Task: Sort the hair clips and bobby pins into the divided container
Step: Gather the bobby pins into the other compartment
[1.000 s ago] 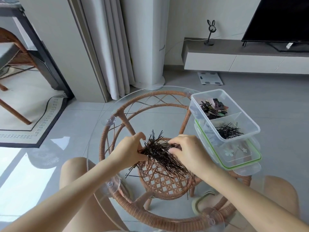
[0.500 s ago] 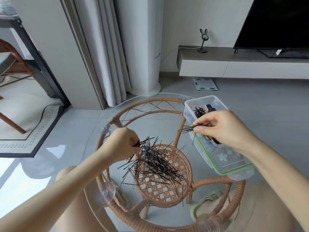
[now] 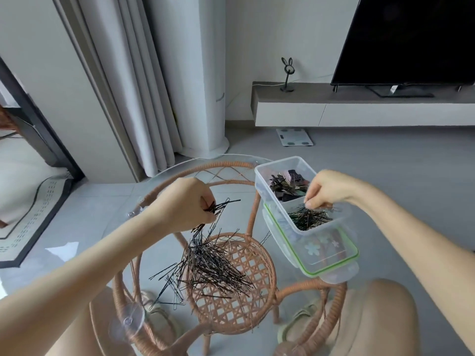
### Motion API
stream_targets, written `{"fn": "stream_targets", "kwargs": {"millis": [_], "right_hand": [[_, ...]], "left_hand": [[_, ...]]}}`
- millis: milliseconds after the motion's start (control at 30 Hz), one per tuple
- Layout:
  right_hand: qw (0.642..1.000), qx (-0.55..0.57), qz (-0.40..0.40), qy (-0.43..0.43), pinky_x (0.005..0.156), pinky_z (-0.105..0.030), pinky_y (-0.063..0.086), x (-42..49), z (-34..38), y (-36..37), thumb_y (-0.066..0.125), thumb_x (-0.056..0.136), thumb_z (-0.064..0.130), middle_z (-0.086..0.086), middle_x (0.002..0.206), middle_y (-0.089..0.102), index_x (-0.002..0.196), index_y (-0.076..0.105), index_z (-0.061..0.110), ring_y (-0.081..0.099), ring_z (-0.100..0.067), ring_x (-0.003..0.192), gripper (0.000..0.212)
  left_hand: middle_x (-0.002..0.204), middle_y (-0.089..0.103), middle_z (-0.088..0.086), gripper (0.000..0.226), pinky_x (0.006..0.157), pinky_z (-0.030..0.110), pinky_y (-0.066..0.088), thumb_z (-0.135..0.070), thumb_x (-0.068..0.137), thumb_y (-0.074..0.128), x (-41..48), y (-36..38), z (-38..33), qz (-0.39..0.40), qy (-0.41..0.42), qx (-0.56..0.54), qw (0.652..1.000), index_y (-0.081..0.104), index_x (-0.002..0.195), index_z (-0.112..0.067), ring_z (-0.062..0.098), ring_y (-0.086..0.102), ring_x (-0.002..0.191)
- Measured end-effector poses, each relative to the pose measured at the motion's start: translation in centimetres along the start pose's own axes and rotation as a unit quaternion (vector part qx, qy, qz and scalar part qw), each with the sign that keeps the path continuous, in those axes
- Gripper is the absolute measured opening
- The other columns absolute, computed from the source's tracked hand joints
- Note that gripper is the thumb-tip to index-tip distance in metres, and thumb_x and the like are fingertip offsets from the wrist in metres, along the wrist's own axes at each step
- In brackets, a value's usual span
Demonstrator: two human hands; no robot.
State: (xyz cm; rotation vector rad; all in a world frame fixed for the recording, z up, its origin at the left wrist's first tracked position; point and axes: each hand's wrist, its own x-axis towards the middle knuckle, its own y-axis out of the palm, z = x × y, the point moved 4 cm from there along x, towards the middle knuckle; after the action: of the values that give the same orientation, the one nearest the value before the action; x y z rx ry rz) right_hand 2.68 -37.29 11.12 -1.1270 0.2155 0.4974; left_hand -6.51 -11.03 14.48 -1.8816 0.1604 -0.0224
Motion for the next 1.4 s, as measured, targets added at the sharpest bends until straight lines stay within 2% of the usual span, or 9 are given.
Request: {"fn": "stream_targets", "kwargs": {"millis": [133, 333, 567, 767, 867, 1000, 1100, 1233, 1400], "right_hand": [[0.996, -0.064, -0.032, -0.048, 0.076, -0.03, 0.052, 0.4, 0.0, 1.9, 0.078, 0.068, 0.021, 0.001, 0.081, 0.072, 0.082, 0.073, 0.022, 0.066, -0.015, 0.077, 0.015], [0.987, -0.016, -0.147, -0.066, 0.08, -0.028, 0.048, -1.3, -1.9, -0.7, 0.068, 0.079, 0.019, 0.003, 0.091, 0.072, 0.091, 0.073, 0.019, 0.063, -0.012, 0.082, 0.013], [0.954, 0.053, -0.291, -0.055, 0.077, -0.029, 0.047, -5.8, -5.1, -4.1, 0.06, 0.085, 0.016, 0.02, 0.069, 0.061, 0.083, 0.072, 0.018, 0.064, -0.014, 0.077, 0.012], [0.961, 0.05, -0.267, -0.046, 0.077, -0.027, 0.047, -8.0, -4.8, -3.3, 0.06, 0.085, 0.02, 0.01, 0.084, 0.07, 0.085, 0.071, 0.022, 0.063, -0.009, 0.082, 0.011], [0.962, 0.027, -0.263, -0.062, 0.073, -0.025, 0.044, -8.7, -3.5, -2.8, 0.058, 0.087, 0.02, 0.008, 0.084, 0.071, 0.088, 0.071, 0.02, 0.062, -0.01, 0.079, 0.014], [0.956, 0.026, -0.271, -0.111, 0.07, -0.031, 0.049, -9.7, -0.6, -1.8, 0.054, 0.088, 0.019, 0.001, 0.074, 0.07, 0.08, 0.069, 0.016, 0.062, -0.018, 0.072, 0.018], [0.957, 0.035, -0.245, -0.15, 0.067, -0.034, 0.05, -10.1, 1.7, 1.6, 0.05, 0.089, 0.018, -0.005, 0.073, 0.069, 0.084, 0.066, 0.011, 0.062, -0.022, 0.069, 0.018], [0.969, 0.001, -0.113, -0.219, 0.091, -0.035, 0.05, -9.9, 5.6, 9.7, 0.045, 0.089, 0.007, -0.008, 0.118, 0.064, 0.125, 0.052, 0.014, 0.061, -0.022, 0.103, 0.037], [0.975, -0.17, -0.089, -0.109, 0.089, -0.035, 0.049, -6.4, 6.5, 14.3, 0.053, 0.08, 0.001, -0.02, 0.125, 0.047, 0.134, 0.031, 0.001, 0.051, -0.03, 0.11, 0.058]], "left_hand": [[0.076, 0.069, -0.004, 0.016, 0.065, 0.024, 0.052, -0.021, 0.075, 0.071, 1.1, -0.4, -2.9, -0.006, 0.028, -0.022, 0.999, 0.073, 0.09, -0.017, 0.012, 0.062, 0.07], [0.078, 0.071, 0.009, 0.012, 0.057, 0.025, 0.045, -0.015, 0.077, 0.066, 3.8, 0.5, -9.1, -0.008, 0.118, -0.028, 0.993, 0.071, 0.082, -0.006, 0.023, 0.059, 0.068], [0.049, 0.031, 0.005, 0.034, 0.044, 0.025, 0.028, -0.001, 0.074, 0.054, 9.0, 5.2, -16.1, 0.021, 0.146, 0.049, 0.988, 0.033, 0.049, -0.008, 0.028, 0.04, 0.057], [0.074, 0.058, 0.009, 0.012, 0.067, 0.03, 0.043, -0.003, 0.081, 0.055, 10.9, 9.4, -18.7, 0.129, 0.146, 0.112, 0.974, 0.053, 0.07, -0.002, 0.03, 0.061, 0.089], [0.07, 0.054, 0.003, 0.026, 0.074, 0.03, 0.046, -0.018, 0.084, 0.061, 10.9, 10.1, -18.5, 0.184, 0.168, 0.166, 0.954, 0.05, 0.064, -0.005, 0.028, 0.058, 0.089], [0.117, 0.067, 0.005, 0.033, 0.096, 0.03, 0.046, -0.026, 0.087, 0.058, 10.1, 7.5, -16.9, 0.141, 0.192, 0.077, 0.968, 0.065, 0.114, -0.009, 0.023, 0.059, 0.111], [0.107, 0.07, 0.007, 0.025, 0.086, 0.03, 0.049, -0.021, 0.089, 0.052, 8.6, 5.2, -14.0, 0.075, 0.159, -0.003, 0.984, 0.071, 0.101, -0.009, 0.026, 0.063, 0.101], [0.114, 0.07, 0.001, 0.023, 0.095, 0.03, 0.05, -0.017, 0.091, 0.052, 5.6, 4.6, -7.7, 0.037, 0.096, -0.085, 0.991, 0.07, 0.106, -0.016, 0.017, 0.066, 0.101], [0.14, 0.05, -0.005, 0.03, 0.109, 0.028, 0.034, -0.023, 0.092, 0.051, 2.6, 6.7, 0.4, 0.045, 0.011, -0.019, 0.999, 0.061, 0.12, -0.024, 0.015, 0.048, 0.128]]}}
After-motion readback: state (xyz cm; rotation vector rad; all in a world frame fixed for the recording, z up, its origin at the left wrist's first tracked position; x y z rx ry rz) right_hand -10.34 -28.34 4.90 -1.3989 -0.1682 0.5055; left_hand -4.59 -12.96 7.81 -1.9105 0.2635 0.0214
